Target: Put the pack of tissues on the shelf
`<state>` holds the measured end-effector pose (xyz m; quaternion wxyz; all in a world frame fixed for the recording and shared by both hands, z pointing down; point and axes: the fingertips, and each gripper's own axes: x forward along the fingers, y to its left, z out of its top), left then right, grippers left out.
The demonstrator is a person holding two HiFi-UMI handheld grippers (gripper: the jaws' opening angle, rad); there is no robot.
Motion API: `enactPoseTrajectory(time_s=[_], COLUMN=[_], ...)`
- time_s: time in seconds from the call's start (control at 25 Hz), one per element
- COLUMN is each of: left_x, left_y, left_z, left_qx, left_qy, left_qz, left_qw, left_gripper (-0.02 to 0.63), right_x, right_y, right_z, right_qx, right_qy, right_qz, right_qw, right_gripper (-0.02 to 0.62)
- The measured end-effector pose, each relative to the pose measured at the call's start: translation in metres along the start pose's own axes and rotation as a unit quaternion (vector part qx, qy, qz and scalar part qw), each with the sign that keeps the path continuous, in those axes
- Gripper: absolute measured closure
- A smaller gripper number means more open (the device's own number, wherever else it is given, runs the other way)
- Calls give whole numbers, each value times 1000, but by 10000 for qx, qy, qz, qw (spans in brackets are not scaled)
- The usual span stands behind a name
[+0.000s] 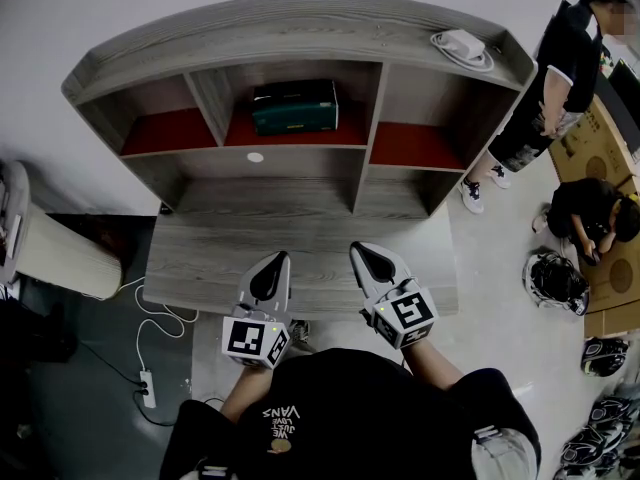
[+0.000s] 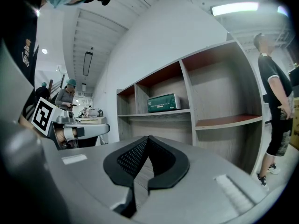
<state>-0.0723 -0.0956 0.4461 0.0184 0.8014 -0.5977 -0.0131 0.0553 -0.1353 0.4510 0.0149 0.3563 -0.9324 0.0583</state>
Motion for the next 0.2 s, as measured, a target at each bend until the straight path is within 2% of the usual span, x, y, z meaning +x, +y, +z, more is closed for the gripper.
enactPoseTrajectory(time_s=[0.2], left_x=[2], left_y=[2], left_z=[-2], left_qx=[-7], left_qy=[17], left_qz=[-6], left_qw=[10000], left_gripper=[554], right_x=[2], right_y=[-1], right_z=[-1], right_qx=[4], right_qy=[17], right_qz=[-16], right_qw=[10000], right_gripper=[592])
